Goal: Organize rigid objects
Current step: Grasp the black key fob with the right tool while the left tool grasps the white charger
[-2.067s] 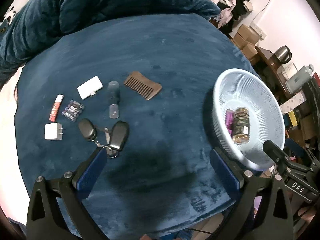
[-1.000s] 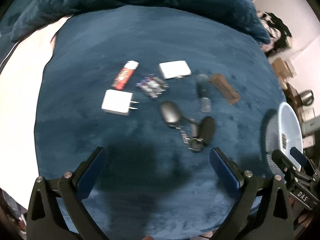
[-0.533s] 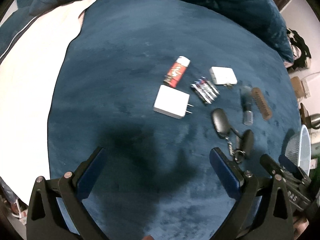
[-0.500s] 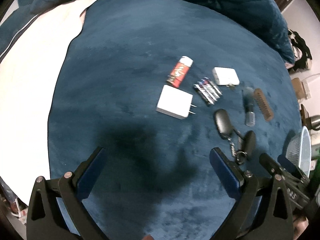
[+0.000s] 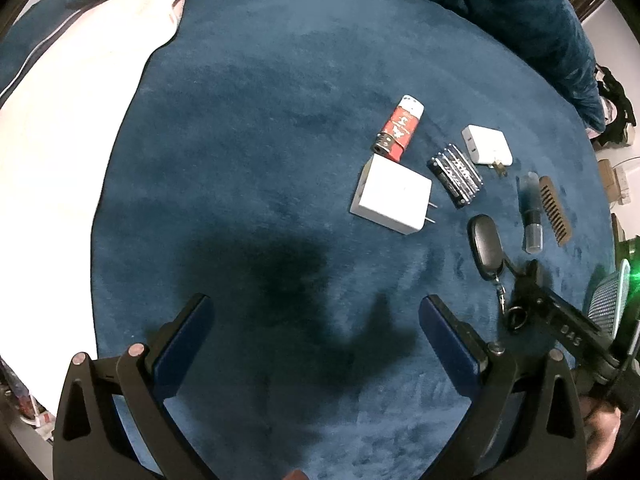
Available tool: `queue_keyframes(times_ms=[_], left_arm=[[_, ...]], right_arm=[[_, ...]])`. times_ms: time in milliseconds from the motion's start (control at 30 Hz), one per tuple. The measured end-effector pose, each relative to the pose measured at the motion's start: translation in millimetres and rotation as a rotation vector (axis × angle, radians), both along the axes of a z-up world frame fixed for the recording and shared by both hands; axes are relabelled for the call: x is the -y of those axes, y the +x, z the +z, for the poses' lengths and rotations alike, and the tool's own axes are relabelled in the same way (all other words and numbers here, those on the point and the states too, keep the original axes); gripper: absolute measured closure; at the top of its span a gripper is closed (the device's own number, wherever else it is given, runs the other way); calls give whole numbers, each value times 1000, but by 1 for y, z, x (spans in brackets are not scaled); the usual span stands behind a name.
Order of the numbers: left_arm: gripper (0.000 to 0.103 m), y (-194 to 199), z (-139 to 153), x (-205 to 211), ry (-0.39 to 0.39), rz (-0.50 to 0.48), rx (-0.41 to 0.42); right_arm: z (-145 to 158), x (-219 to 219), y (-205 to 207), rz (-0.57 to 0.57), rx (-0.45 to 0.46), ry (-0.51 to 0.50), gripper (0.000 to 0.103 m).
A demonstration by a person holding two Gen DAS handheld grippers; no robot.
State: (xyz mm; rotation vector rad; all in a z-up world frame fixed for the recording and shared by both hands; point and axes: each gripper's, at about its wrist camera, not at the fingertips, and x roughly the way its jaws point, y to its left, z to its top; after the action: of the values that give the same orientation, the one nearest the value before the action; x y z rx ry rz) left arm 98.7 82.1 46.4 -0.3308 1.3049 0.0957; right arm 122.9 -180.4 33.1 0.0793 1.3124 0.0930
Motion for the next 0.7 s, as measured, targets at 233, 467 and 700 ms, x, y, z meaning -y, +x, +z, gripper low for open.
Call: queue_keyframes(times_ms=[233,467,700], left_arm=[[1,0,-1,9,6,-14,-2],[1,1,1,19,8,-33,0],[1,3,0,14,8,-30,-12]], right_arm=[[18,47,-11,-69,47,-84,64],[22,59,-21,-76,33,-36,64],[24,56,-26,-60,47,-27,64]])
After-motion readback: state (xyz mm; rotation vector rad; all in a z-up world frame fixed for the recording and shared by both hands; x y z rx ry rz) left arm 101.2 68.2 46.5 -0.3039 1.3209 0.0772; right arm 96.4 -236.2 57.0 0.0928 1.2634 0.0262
